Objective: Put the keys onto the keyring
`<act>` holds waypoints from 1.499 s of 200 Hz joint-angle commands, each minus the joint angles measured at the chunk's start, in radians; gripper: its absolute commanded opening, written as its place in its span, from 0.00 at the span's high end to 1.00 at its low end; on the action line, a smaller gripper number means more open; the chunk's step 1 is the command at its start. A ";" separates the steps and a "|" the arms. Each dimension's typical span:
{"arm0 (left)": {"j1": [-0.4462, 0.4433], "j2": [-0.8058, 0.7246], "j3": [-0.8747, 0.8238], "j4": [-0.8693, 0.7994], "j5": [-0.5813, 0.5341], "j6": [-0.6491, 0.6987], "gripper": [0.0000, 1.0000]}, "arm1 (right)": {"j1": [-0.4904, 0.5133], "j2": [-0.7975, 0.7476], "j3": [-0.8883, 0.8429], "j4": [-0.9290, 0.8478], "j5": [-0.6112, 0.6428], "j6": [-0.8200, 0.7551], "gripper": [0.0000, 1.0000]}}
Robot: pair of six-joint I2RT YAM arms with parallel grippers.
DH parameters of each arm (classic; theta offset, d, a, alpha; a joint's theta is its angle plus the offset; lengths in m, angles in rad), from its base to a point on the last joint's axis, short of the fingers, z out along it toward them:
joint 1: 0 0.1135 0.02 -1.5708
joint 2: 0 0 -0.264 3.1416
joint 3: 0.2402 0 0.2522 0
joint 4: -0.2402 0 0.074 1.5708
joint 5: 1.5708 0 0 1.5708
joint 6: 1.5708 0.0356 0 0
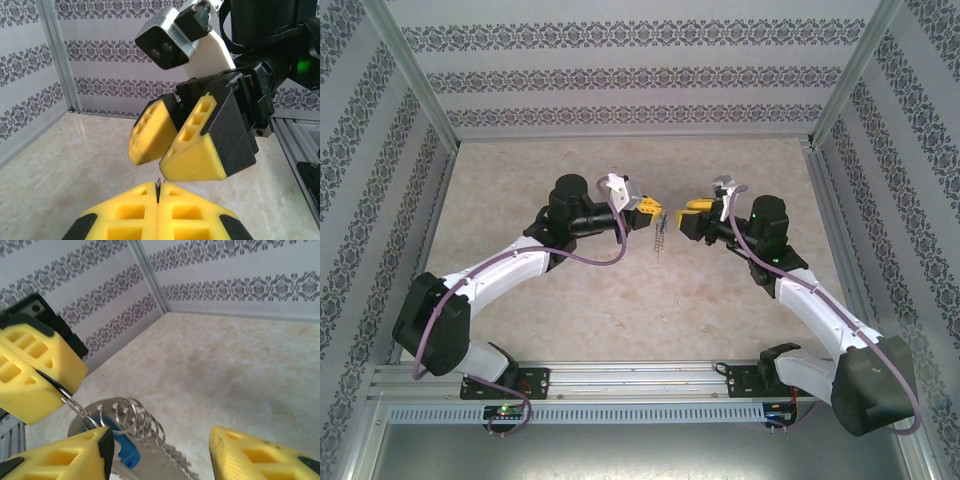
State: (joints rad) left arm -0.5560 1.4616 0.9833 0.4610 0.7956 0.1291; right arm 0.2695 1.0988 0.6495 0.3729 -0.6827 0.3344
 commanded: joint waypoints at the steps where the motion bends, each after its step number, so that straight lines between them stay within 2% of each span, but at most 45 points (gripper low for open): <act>1: -0.009 -0.001 -0.013 0.128 0.002 -0.052 1.00 | -0.018 -0.025 -0.007 0.095 -0.030 0.059 0.45; 56: 0.024 0.038 -0.027 0.276 0.033 -0.187 1.00 | -0.049 0.047 0.007 0.248 -0.149 0.149 0.40; 108: 0.028 0.045 -0.027 0.304 0.045 -0.221 1.00 | -0.049 0.163 0.017 0.459 -0.277 0.258 0.39; 136: 0.027 0.053 -0.018 0.307 0.053 -0.230 1.00 | -0.039 0.197 0.012 0.541 -0.289 0.290 0.40; 230: 0.028 0.074 -0.003 0.315 0.059 -0.240 1.00 | -0.005 0.274 0.036 0.597 -0.322 0.312 0.43; 257: 0.028 0.074 0.000 0.314 0.061 -0.240 1.00 | -0.003 0.294 0.040 0.631 -0.327 0.328 0.51; 300: 0.028 0.079 0.003 0.314 0.069 -0.247 1.00 | -0.002 0.301 0.051 0.666 -0.333 0.351 0.80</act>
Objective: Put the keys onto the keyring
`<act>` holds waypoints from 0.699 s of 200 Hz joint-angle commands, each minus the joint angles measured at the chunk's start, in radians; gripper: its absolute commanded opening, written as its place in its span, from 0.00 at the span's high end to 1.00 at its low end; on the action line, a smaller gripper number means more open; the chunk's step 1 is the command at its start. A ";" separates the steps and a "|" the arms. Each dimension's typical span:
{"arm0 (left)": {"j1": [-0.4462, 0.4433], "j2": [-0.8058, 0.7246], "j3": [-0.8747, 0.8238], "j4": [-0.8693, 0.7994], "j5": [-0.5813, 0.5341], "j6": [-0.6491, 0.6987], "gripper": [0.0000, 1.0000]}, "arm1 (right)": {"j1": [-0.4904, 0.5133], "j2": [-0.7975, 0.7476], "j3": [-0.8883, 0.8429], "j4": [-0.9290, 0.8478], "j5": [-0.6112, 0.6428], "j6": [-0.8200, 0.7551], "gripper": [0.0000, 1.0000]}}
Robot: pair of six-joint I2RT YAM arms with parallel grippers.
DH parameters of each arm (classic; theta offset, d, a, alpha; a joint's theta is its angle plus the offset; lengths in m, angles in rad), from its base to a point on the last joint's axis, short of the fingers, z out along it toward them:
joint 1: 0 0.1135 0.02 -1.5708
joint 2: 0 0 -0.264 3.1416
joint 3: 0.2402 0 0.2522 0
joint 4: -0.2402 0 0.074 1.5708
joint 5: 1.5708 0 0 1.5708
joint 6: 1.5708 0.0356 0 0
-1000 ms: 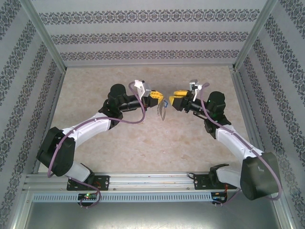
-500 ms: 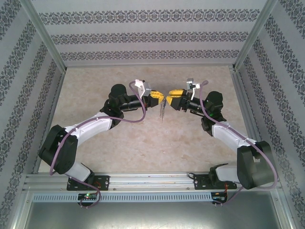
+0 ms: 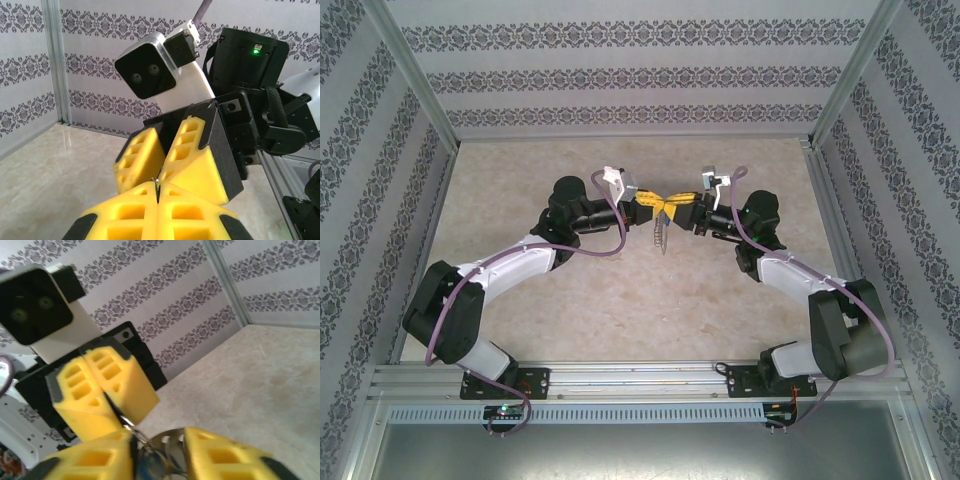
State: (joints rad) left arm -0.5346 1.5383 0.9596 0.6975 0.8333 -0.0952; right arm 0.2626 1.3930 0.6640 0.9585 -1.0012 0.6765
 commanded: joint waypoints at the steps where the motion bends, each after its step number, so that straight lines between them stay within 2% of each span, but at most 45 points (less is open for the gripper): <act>1: 0.006 0.003 0.027 0.077 0.031 -0.024 1.00 | 0.005 0.007 0.038 0.082 -0.015 0.010 0.81; 23: 0.007 0.004 0.024 0.080 0.024 -0.031 1.00 | 0.003 0.002 0.039 0.098 -0.025 0.020 1.00; 49: 0.006 -0.002 0.018 0.074 -0.031 -0.049 1.00 | -0.004 -0.010 0.027 0.090 -0.012 0.022 1.00; 59: 0.007 -0.009 0.019 0.053 -0.057 -0.054 0.94 | -0.008 -0.016 0.018 0.083 -0.001 0.021 1.00; 112: 0.005 -0.071 0.013 -0.044 -0.221 -0.115 0.27 | -0.025 -0.056 -0.030 0.000 0.109 -0.012 1.00; 126: 0.007 -0.091 0.014 -0.078 -0.301 -0.150 0.12 | -0.026 -0.072 -0.036 -0.043 0.140 -0.028 1.00; 140: 0.006 -0.110 0.006 -0.099 -0.377 -0.192 0.03 | -0.027 -0.085 -0.048 -0.067 0.166 -0.040 1.00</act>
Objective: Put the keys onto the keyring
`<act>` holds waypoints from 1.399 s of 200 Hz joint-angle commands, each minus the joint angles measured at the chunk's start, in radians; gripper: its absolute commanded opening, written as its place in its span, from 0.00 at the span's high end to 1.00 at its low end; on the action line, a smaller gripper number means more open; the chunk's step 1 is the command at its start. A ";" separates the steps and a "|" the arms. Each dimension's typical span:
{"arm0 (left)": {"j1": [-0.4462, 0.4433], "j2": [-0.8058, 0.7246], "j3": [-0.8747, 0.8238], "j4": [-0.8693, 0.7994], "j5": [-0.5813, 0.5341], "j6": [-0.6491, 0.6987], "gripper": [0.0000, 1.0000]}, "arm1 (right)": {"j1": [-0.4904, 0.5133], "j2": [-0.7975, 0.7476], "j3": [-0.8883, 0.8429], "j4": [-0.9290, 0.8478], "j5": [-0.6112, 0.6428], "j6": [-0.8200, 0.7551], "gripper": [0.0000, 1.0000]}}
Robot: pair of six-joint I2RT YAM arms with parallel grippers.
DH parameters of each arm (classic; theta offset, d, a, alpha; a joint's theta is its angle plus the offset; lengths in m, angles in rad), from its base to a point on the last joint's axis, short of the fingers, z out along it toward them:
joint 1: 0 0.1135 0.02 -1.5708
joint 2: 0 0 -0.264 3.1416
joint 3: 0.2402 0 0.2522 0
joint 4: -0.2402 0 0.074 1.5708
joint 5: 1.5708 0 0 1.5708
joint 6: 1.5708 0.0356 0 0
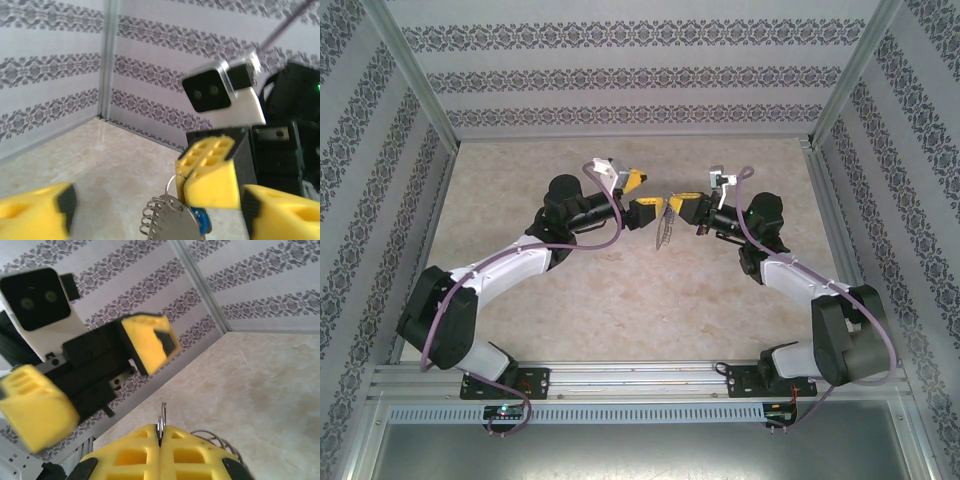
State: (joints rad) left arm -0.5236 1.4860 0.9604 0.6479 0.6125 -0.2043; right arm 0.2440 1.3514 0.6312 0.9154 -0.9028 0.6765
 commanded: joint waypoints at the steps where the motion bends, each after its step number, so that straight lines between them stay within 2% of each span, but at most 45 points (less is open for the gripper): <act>1: -0.005 -0.058 0.005 -0.053 -0.162 -0.088 0.02 | -0.009 -0.044 -0.016 -0.026 0.070 -0.041 1.00; 16: -0.005 -0.072 0.013 -0.099 -0.252 -0.148 0.00 | -0.009 -0.059 -0.030 -0.067 0.110 -0.056 1.00; 32: -0.005 -0.073 0.017 -0.106 -0.290 -0.223 0.00 | -0.011 -0.076 -0.036 -0.117 0.143 -0.068 1.00; 67: -0.004 -0.037 0.078 -0.208 -0.342 -0.396 0.00 | -0.011 -0.097 -0.032 -0.213 0.202 -0.093 1.00; 85: -0.004 -0.016 0.125 -0.292 -0.378 -0.503 0.00 | -0.010 -0.088 -0.029 -0.217 0.221 -0.086 1.00; 112: -0.005 0.004 0.159 -0.312 -0.400 -0.647 0.00 | 0.000 -0.058 -0.014 -0.216 0.241 -0.080 1.00; 136: -0.007 0.029 0.245 -0.394 -0.402 -0.733 0.00 | 0.006 -0.030 0.011 -0.227 0.246 -0.082 1.00; 175: -0.025 0.089 0.394 -0.510 -0.381 -0.791 0.00 | 0.008 -0.010 0.039 -0.252 0.271 -0.086 1.00; 201: -0.020 0.105 0.411 -0.524 -0.390 -0.795 0.00 | 0.008 0.015 0.065 -0.270 0.276 -0.089 1.00; 253: 0.026 0.132 0.427 -0.446 -0.334 -0.858 0.00 | 0.006 0.083 0.133 -0.270 0.239 -0.080 1.00; 280: 0.028 0.137 0.423 -0.412 -0.344 -0.871 0.00 | -0.001 0.106 0.161 -0.271 0.232 -0.080 1.00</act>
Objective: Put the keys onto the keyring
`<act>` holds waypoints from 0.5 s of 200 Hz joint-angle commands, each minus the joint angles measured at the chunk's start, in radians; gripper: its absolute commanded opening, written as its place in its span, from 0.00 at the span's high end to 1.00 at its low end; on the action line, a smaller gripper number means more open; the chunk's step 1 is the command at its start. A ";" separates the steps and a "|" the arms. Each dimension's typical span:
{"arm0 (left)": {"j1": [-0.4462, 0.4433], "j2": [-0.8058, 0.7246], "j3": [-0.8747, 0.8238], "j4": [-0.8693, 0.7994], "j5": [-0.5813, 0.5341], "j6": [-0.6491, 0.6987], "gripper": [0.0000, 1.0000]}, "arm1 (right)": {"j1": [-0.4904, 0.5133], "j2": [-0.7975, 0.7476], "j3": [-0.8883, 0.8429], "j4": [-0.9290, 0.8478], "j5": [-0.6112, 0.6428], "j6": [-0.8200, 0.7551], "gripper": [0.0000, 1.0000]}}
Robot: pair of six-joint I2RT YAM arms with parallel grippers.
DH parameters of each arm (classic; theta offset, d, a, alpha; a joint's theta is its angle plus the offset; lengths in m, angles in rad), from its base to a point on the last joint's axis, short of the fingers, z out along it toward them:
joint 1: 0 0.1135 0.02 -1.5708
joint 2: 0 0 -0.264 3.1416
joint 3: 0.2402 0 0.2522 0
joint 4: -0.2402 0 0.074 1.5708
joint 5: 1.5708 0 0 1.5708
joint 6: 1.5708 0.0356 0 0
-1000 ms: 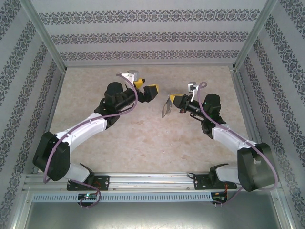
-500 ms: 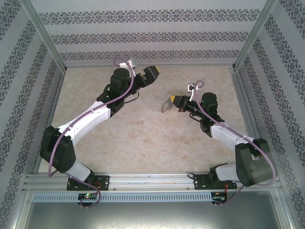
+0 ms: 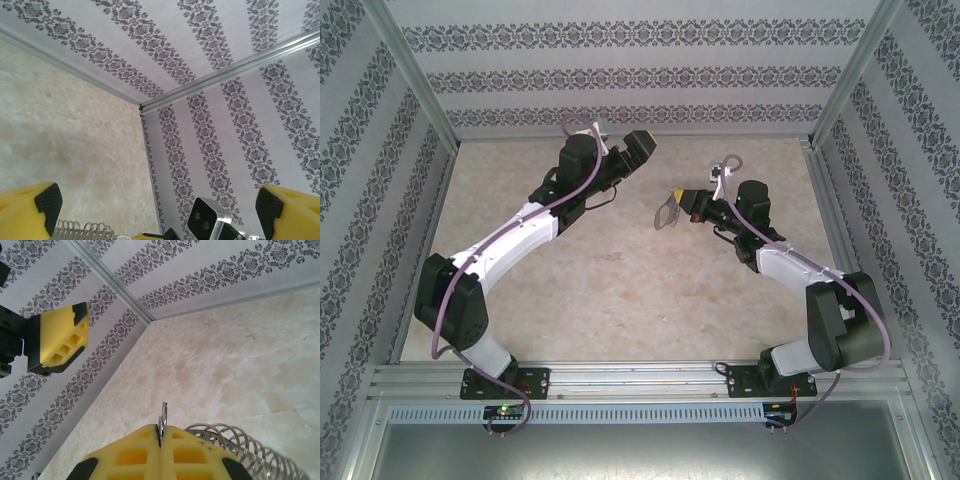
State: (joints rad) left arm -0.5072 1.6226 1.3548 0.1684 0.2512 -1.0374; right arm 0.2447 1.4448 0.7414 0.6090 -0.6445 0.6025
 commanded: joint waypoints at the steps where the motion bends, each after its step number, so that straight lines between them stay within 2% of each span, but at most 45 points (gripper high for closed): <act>1: 0.012 0.002 0.030 0.072 0.020 -0.040 0.00 | -0.002 0.014 0.051 0.036 -0.029 -0.006 1.00; 36: 0.021 0.028 0.058 0.083 0.040 -0.063 0.00 | -0.005 0.066 0.096 0.054 -0.050 0.014 1.00; 51: 0.022 0.023 0.065 0.057 -0.001 -0.023 0.00 | -0.010 0.083 0.119 0.056 -0.063 0.020 1.00; 72: 0.032 0.035 0.033 0.106 0.002 0.013 0.00 | -0.010 0.112 0.163 0.048 -0.088 0.033 1.00; 100: 0.094 0.046 -0.158 0.472 0.055 0.015 0.00 | -0.013 0.154 0.234 0.028 -0.146 0.049 1.00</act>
State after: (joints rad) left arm -0.4732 1.6432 1.3254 0.3313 0.2726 -1.0466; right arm 0.2440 1.5772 0.8982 0.6121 -0.7143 0.6296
